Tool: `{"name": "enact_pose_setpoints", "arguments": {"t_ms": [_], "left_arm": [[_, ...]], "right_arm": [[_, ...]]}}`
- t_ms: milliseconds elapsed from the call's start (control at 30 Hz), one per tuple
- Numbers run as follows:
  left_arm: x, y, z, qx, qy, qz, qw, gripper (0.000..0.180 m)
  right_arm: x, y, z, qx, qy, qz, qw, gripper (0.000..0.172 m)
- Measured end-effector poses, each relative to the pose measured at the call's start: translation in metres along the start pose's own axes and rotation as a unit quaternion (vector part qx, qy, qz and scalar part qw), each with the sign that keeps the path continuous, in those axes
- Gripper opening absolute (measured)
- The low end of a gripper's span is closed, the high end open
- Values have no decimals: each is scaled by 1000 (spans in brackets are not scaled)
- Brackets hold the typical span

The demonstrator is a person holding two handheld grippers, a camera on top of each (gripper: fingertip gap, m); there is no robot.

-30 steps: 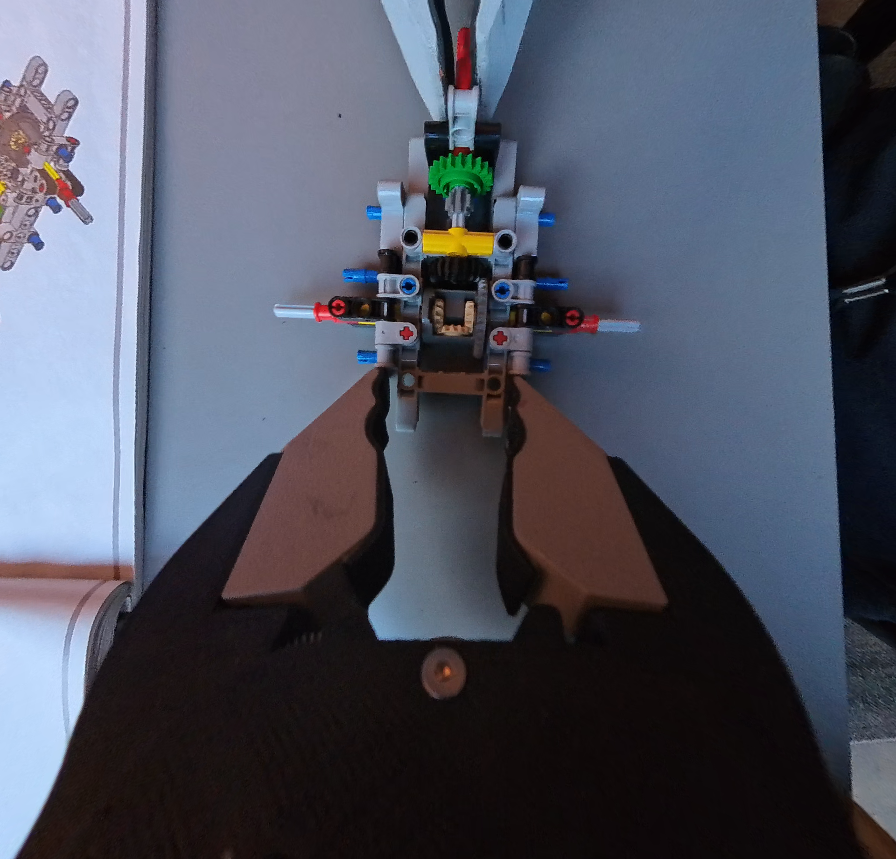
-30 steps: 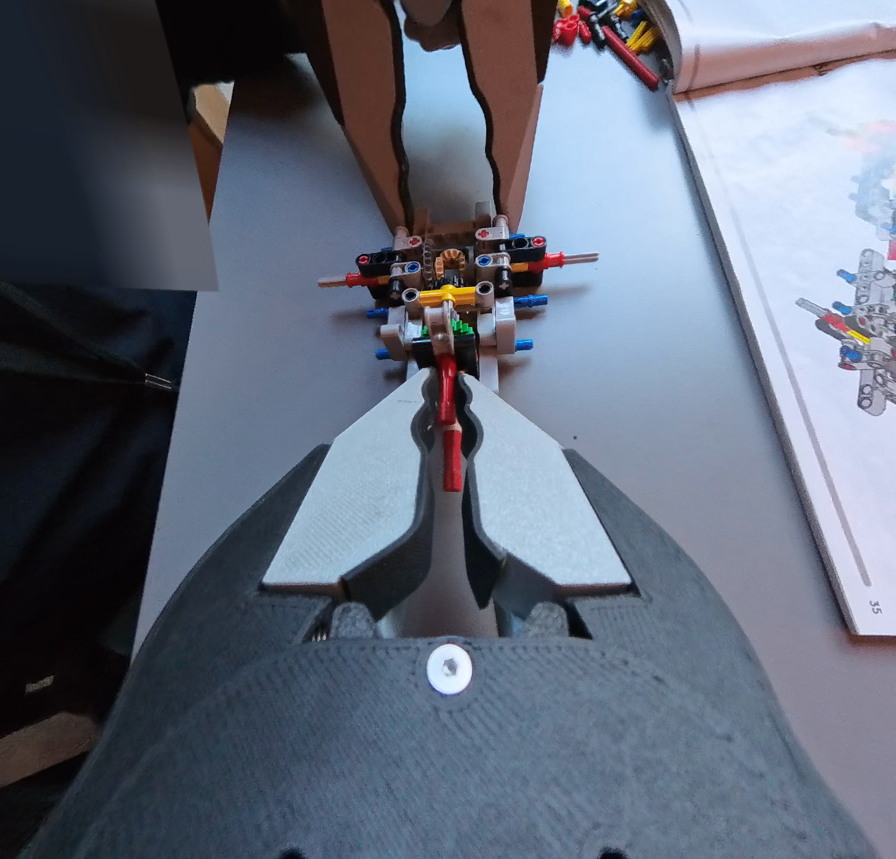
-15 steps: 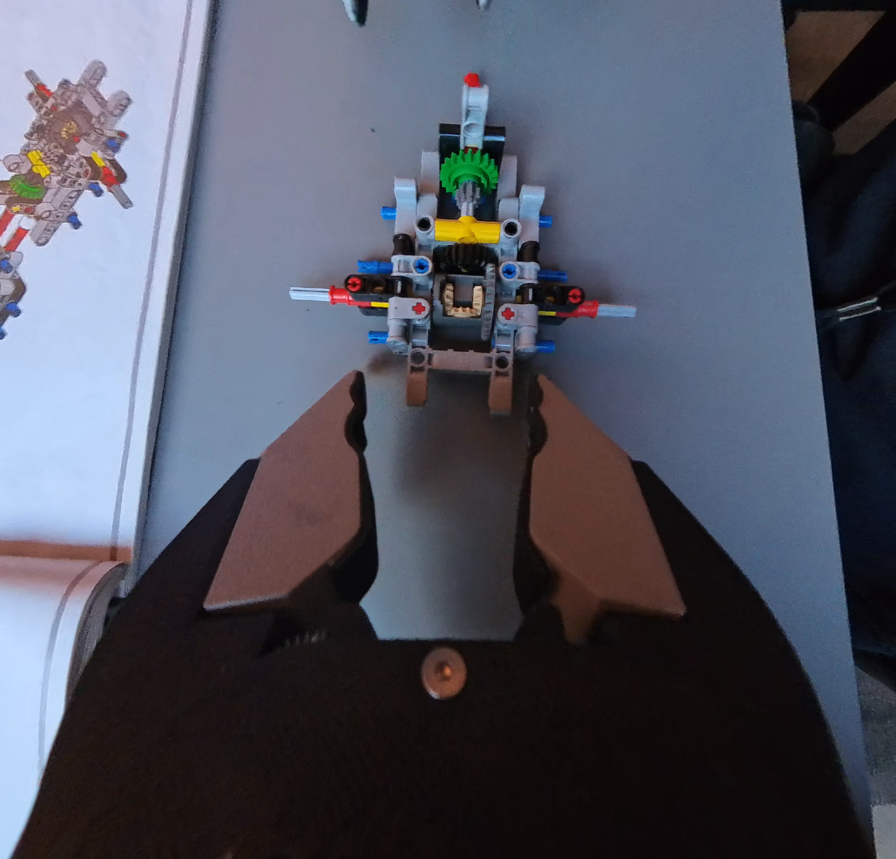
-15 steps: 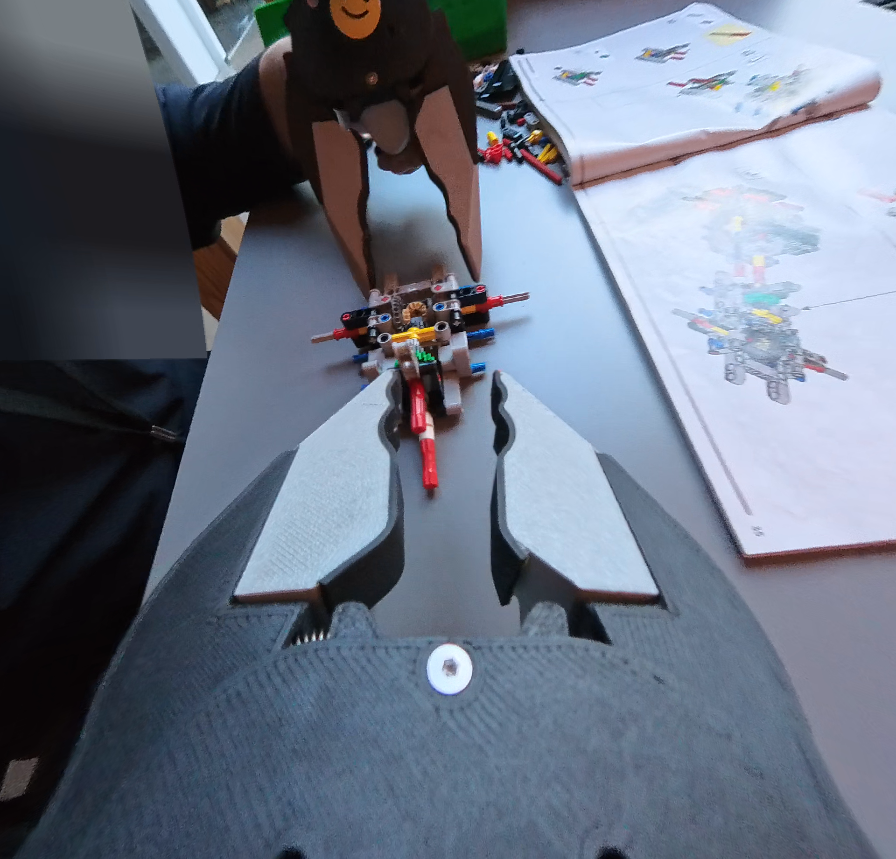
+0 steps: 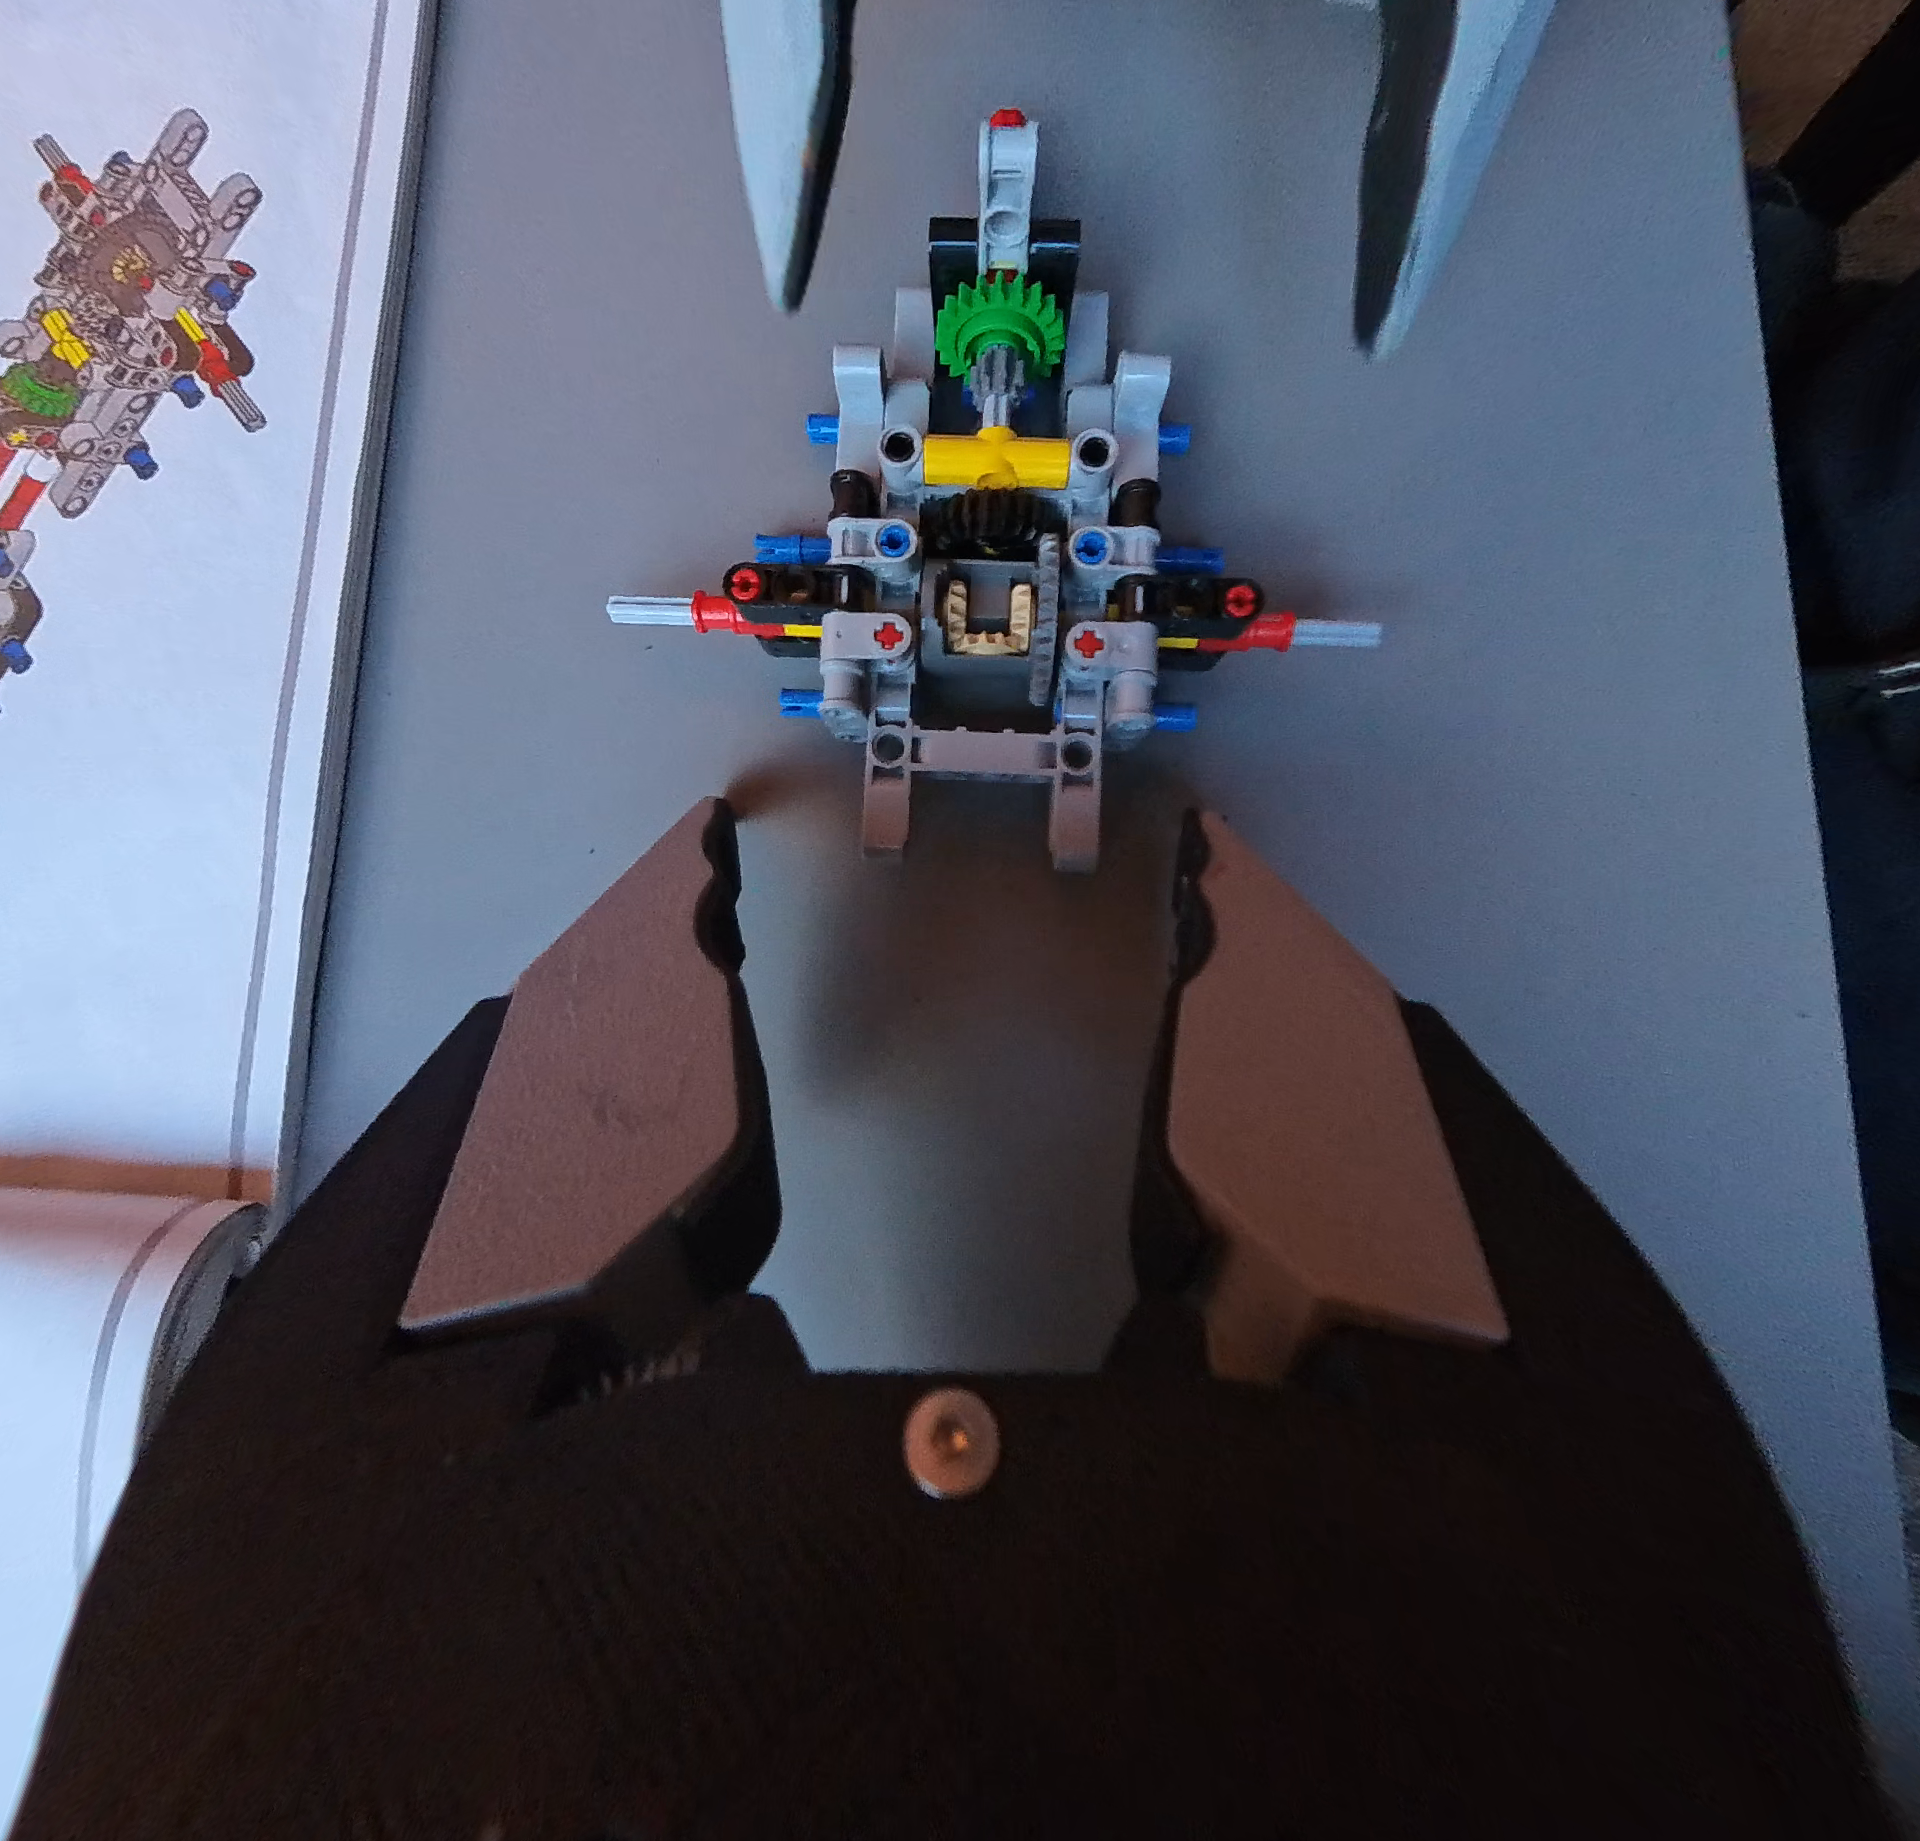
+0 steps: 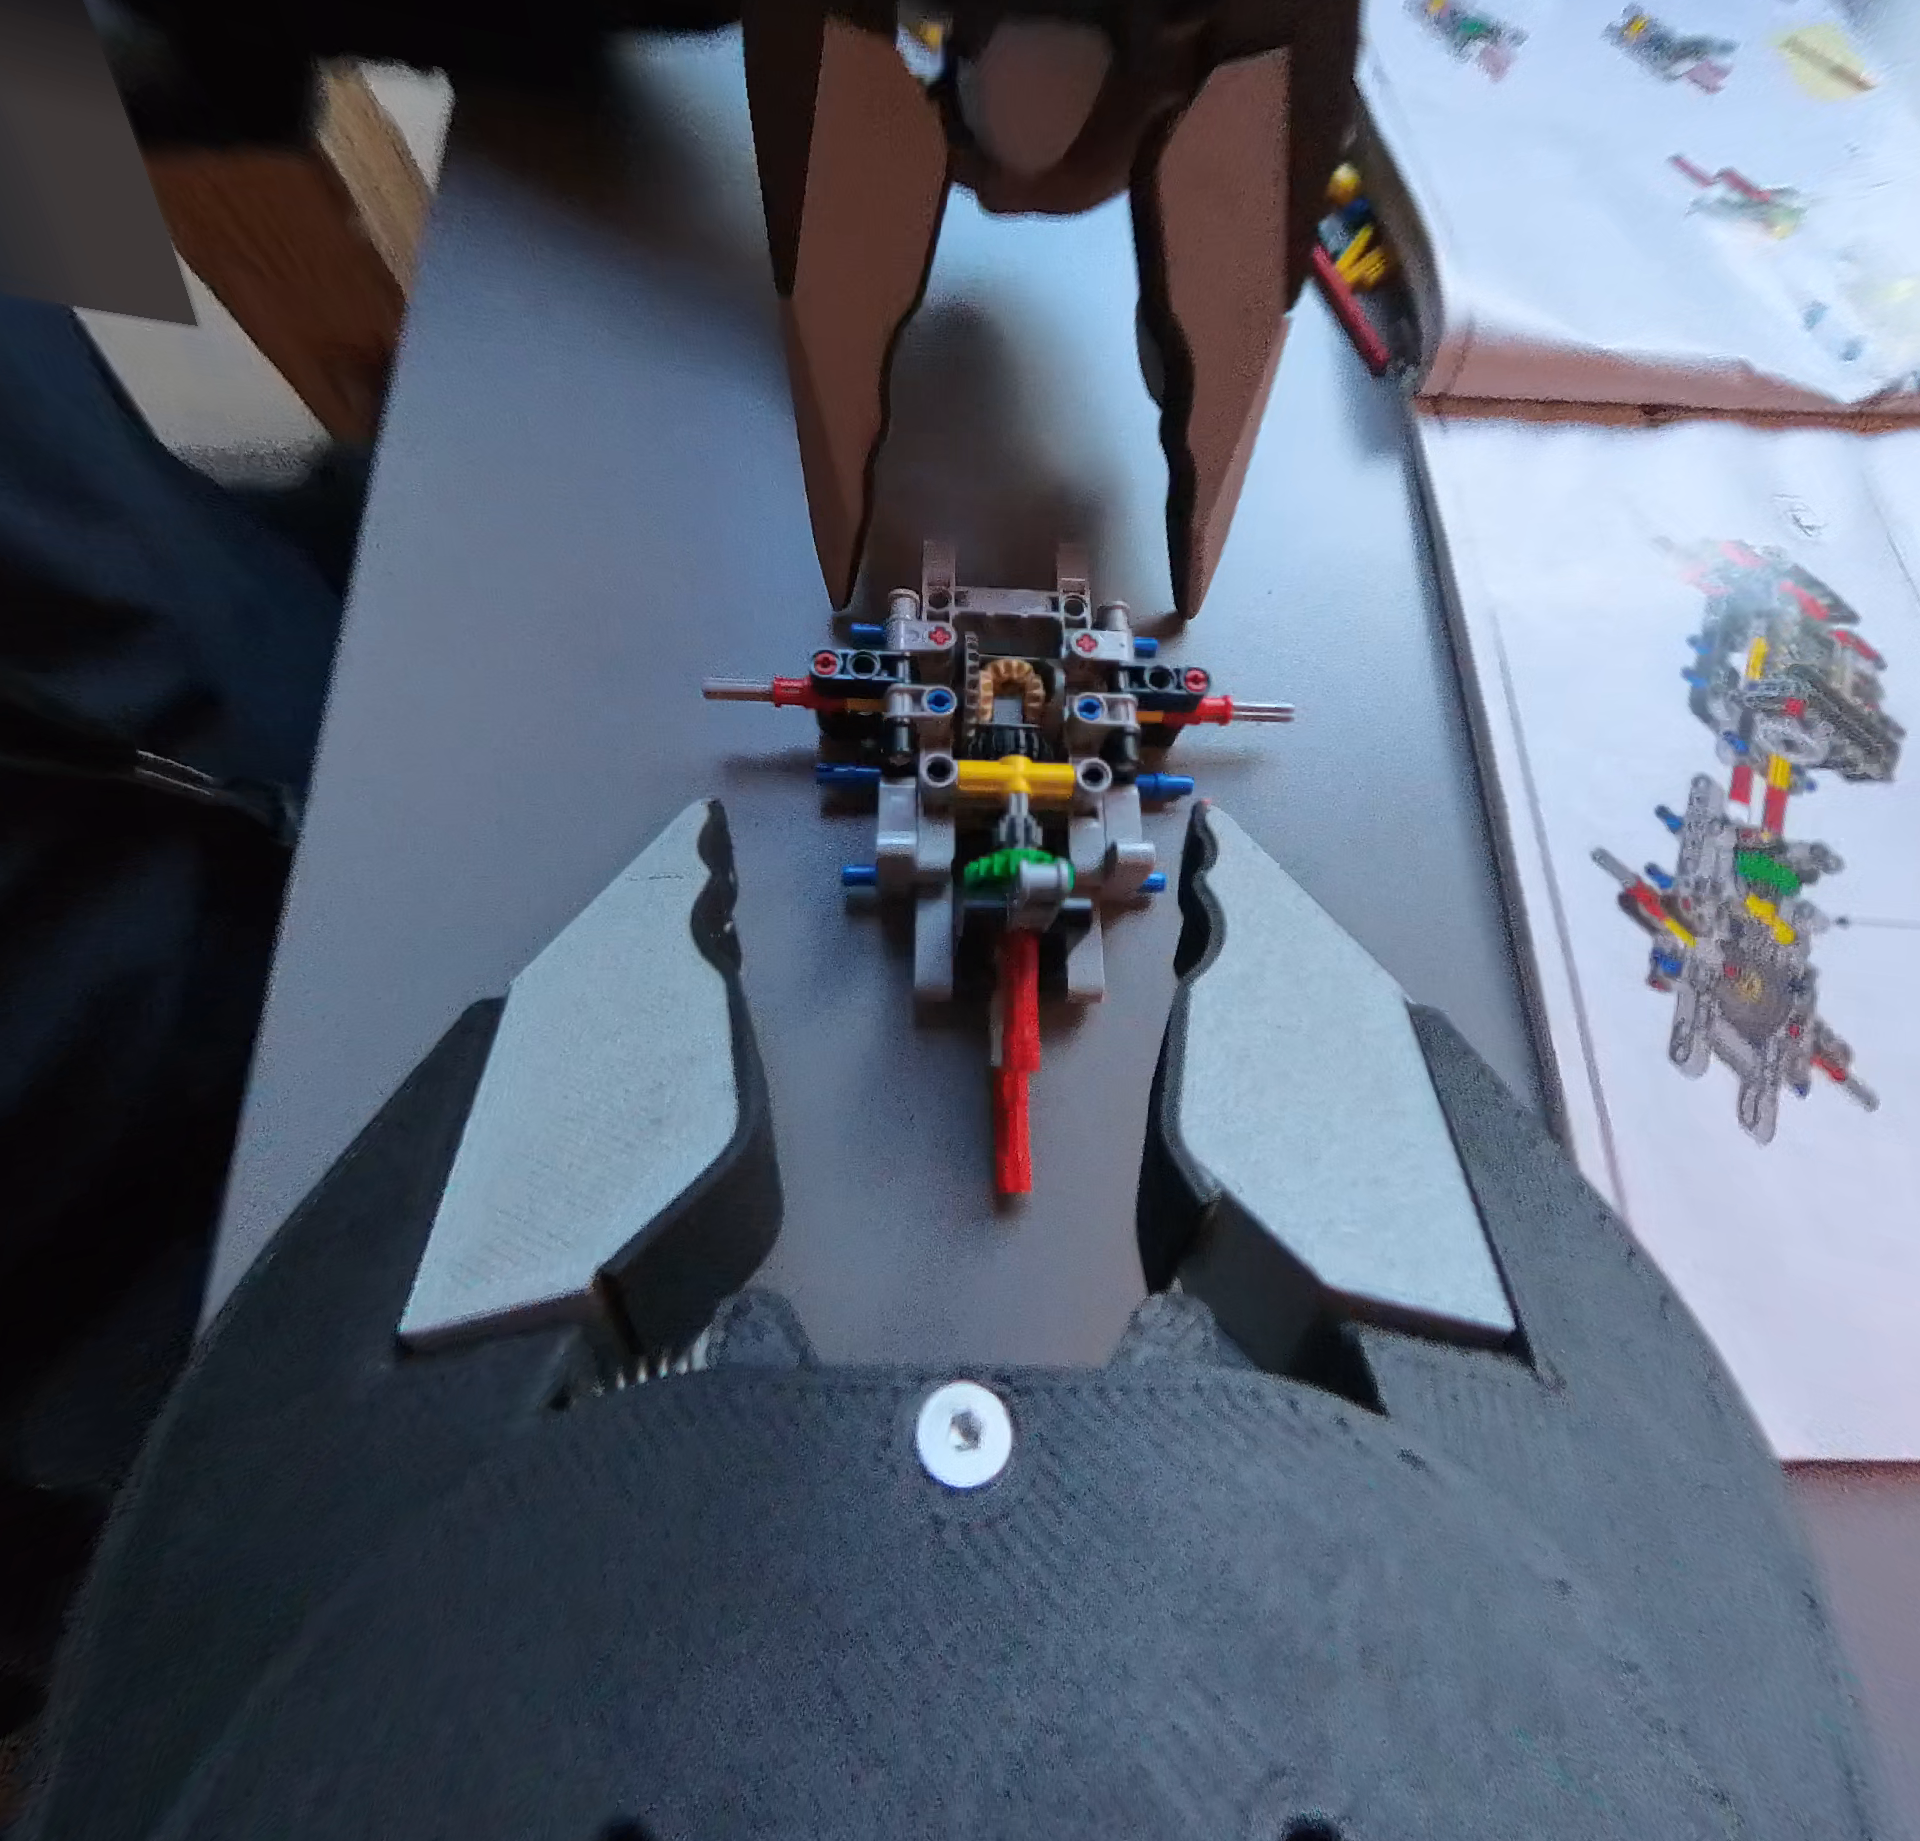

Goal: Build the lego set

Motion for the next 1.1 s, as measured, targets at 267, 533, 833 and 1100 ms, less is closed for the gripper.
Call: {"name": "enact_pose_setpoints", "arguments": {"t_ms": [267,533,833,1100], "left_arm": [[-2,-1,-1,-8,-12,-1,1000,73],[-10,-8,4,-21,-25,-17,999,49],[-12,-4,3,-19,-41,-1,999,42],[-22,-3,6,-10,-97,32,995,42]], "right_arm": [[-20,-32,-7,130,9,33,991,86],[-19,-42,-5,114,19,60,991,94],[-8,-40,-8,71,16,56,996,68],[-17,-32,-11,45,-13,33,998,88]]}}
Point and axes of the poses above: each gripper's, where its closed fingertips meet, y back along the fingers, z out of its top, x = y × z across the jaws, the point moved 10 cm from there along y, back along the fingers, and after that the axes turned 15 degrees about -x, right-handed, at the moved point
